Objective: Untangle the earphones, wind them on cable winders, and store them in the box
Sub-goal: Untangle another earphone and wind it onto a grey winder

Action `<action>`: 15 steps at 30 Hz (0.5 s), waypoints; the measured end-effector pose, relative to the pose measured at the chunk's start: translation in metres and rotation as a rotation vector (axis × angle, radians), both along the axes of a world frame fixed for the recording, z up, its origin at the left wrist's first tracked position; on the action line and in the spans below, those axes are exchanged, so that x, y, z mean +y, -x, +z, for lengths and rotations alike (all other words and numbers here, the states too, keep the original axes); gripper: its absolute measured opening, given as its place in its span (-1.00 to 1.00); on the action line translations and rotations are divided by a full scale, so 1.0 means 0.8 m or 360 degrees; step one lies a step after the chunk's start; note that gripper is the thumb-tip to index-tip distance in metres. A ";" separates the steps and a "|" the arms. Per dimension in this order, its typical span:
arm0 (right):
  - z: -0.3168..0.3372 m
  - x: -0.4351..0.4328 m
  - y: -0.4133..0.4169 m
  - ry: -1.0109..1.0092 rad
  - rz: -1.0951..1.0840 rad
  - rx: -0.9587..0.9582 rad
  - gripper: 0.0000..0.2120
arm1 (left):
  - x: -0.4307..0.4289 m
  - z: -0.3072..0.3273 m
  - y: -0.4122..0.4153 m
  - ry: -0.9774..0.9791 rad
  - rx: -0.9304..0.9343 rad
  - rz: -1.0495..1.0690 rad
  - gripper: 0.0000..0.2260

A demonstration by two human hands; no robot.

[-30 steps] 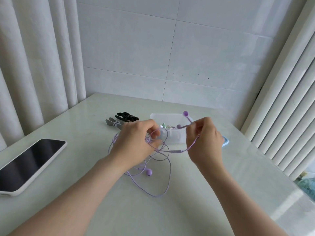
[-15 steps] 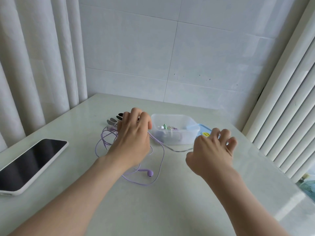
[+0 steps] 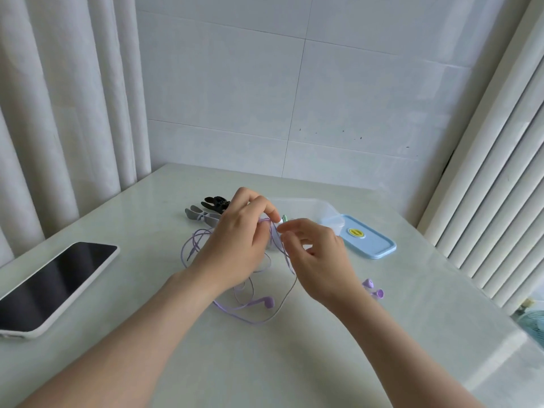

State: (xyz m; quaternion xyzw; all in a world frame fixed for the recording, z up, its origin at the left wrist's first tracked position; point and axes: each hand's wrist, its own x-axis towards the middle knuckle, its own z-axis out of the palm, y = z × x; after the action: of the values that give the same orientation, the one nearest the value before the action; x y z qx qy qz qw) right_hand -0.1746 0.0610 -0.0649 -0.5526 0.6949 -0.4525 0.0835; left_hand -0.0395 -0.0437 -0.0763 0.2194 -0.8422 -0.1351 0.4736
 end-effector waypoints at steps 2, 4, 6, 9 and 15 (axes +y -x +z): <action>-0.001 0.000 0.001 0.0088 -0.0011 0.0011 -0.87 | 0.003 0.004 0.001 0.0002 0.0050 -0.0021 -0.79; -0.004 -0.001 0.003 0.0118 -0.0027 0.0040 -0.84 | 0.005 0.006 0.001 -0.0009 0.0050 -0.0050 -0.80; -0.008 -0.004 0.009 0.0115 -0.0014 0.0082 -0.79 | 0.008 0.008 0.000 -0.0029 0.0038 -0.0090 -0.81; -0.010 -0.007 0.016 0.0187 -0.0073 0.0220 -0.88 | 0.011 0.012 -0.001 -0.0038 0.0003 -0.0168 -0.81; 0.008 0.000 0.029 0.0297 0.0107 -0.0242 -0.89 | -0.007 -0.005 -0.004 -0.0006 -0.0192 0.0112 -0.82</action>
State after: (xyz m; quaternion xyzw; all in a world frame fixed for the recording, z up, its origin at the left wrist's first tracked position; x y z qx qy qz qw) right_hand -0.1979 0.0614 -0.0585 -0.5451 0.6224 -0.5528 0.0994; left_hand -0.0359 -0.0491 -0.0801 0.2575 -0.8607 -0.1065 0.4261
